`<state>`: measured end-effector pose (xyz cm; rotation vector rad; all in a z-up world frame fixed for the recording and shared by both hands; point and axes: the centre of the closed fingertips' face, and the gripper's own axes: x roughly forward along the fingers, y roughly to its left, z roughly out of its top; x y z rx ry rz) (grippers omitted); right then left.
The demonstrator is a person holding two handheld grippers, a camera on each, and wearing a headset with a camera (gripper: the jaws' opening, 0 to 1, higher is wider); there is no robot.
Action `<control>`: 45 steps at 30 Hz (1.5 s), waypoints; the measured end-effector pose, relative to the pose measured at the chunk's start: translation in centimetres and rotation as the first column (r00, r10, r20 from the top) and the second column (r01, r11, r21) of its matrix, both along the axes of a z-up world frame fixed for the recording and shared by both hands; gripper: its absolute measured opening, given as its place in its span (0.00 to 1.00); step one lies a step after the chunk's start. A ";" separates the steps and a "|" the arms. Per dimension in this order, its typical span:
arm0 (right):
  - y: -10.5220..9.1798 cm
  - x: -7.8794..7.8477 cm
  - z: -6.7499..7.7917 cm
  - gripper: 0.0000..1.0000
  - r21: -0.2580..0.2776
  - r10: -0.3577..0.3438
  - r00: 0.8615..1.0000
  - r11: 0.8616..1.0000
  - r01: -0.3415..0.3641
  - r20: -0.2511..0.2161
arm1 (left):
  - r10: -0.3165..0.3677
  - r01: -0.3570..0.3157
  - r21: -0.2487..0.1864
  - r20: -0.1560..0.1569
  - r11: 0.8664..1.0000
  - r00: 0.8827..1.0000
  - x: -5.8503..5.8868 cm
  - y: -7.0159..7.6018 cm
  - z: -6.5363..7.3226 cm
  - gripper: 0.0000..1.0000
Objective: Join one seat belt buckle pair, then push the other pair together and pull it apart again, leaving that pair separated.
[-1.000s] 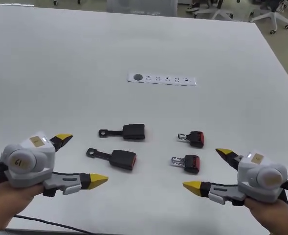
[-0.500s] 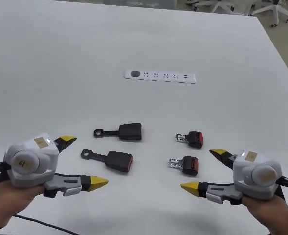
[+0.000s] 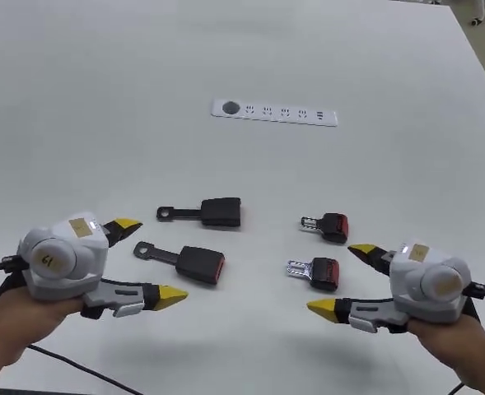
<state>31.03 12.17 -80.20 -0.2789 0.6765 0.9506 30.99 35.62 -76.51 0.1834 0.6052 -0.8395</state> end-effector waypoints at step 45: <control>-1.0 1.8 -4.3 0.59 -0.107 0.246 0.957 0.959 -0.263 -0.152 | -0.432 0.451 0.157 -0.139 0.879 0.891 2.5 -5.0 -8.1 0.64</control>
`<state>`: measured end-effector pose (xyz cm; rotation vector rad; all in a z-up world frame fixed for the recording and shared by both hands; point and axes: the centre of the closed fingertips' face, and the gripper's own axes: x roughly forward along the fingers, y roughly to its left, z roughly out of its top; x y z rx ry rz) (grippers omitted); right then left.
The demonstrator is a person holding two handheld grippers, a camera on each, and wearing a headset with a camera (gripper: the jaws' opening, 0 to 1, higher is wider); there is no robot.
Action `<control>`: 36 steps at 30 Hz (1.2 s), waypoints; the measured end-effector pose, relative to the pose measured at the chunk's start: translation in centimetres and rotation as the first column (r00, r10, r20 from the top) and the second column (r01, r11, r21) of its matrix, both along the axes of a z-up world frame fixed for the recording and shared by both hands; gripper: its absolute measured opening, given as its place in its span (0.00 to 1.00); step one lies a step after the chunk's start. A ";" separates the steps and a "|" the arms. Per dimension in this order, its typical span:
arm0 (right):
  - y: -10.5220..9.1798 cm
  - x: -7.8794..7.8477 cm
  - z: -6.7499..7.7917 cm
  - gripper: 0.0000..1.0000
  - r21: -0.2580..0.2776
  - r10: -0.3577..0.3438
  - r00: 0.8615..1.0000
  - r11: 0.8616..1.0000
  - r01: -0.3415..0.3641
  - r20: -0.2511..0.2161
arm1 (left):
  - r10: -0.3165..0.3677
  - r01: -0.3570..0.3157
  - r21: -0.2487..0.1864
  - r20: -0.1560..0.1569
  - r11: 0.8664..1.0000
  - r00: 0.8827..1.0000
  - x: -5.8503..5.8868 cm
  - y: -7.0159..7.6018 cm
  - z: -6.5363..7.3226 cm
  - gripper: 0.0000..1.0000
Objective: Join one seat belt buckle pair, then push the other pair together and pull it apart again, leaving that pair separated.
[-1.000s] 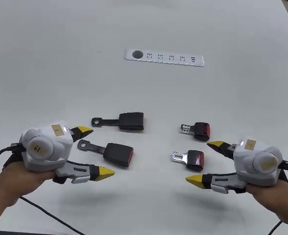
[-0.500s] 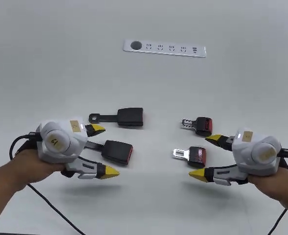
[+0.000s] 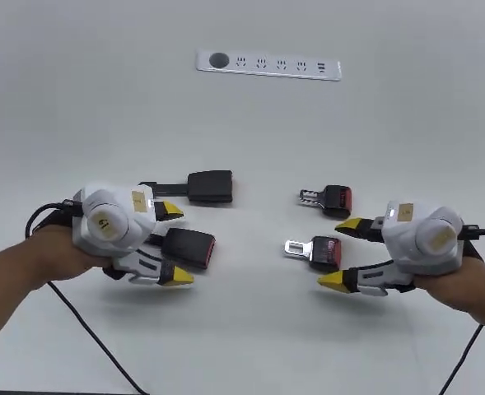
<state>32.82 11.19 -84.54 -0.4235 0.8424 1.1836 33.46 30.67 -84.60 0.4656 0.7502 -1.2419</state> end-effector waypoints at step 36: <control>-0.7 0.1 -1.8 0.34 -0.186 0.259 0.965 0.947 -0.264 -0.047 | -0.162 0.156 0.096 0.054 0.983 0.985 -0.3 0.9 -1.0 0.34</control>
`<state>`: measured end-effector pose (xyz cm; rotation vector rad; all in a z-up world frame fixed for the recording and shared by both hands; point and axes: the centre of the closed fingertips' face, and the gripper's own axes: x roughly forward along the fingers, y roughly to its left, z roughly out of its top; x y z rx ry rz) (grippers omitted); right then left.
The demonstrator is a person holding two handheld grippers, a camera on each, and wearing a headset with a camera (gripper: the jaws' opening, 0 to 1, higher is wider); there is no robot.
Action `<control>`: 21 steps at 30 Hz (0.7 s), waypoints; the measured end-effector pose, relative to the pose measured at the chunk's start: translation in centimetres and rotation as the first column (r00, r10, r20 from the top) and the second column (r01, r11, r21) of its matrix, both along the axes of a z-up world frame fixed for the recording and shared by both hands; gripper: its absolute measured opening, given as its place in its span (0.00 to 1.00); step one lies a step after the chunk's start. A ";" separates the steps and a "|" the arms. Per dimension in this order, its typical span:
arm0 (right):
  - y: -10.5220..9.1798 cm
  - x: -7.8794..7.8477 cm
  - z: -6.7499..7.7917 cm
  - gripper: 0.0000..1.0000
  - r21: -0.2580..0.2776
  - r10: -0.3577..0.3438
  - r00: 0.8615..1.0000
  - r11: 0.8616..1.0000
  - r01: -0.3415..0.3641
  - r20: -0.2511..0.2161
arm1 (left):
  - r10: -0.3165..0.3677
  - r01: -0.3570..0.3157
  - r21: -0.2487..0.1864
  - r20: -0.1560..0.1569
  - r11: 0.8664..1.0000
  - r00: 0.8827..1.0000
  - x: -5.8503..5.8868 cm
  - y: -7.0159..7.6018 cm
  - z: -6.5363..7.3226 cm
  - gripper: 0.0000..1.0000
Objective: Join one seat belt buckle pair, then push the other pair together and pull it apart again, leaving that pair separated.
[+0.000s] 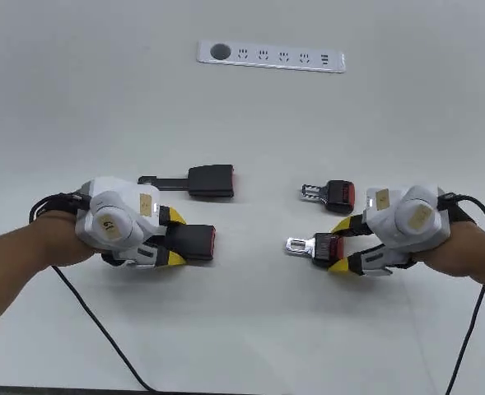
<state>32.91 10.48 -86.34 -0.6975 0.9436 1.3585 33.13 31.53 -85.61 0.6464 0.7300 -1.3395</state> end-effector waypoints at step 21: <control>1.0 0.2 0.0 0.32 -0.074 0.064 0.998 0.995 -0.064 -0.007 | -0.009 0.010 0.031 -0.011 0.999 1.000 0.1 0.1 -0.1 0.34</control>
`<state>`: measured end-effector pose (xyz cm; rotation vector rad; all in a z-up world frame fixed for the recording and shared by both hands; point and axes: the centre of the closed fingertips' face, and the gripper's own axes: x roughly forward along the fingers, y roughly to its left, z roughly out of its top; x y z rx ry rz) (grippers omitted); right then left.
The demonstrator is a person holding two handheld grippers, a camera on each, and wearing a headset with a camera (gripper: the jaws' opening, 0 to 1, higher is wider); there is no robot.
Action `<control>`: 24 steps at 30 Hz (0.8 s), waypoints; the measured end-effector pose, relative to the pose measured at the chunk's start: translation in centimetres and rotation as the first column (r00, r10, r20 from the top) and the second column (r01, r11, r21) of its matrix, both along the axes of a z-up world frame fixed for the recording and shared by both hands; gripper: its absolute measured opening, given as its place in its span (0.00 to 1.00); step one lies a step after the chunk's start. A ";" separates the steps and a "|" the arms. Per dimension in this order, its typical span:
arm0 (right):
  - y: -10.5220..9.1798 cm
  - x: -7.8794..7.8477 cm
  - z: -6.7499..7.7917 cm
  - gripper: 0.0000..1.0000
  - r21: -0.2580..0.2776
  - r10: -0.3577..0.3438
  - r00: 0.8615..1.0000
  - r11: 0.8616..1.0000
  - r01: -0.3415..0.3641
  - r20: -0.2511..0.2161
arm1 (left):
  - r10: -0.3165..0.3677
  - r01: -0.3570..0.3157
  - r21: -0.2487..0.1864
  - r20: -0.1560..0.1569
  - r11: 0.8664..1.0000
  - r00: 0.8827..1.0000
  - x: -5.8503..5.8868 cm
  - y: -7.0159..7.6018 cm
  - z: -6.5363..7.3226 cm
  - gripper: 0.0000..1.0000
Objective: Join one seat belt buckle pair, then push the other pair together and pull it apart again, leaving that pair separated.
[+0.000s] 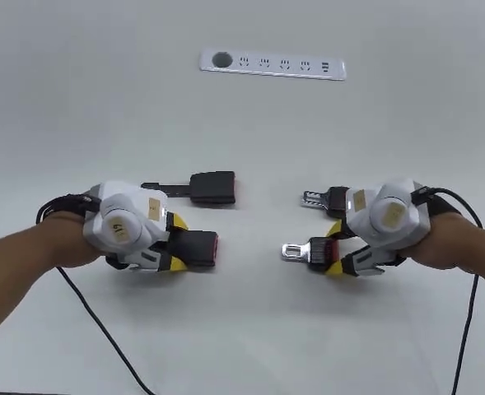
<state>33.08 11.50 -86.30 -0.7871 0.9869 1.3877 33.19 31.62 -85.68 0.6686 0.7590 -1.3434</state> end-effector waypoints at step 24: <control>4.5 0.0 0.1 0.32 0.076 0.020 1.000 0.997 -0.021 0.007 | 0.014 -0.014 0.013 -0.003 1.000 1.000 0.1 0.1 -0.3 0.34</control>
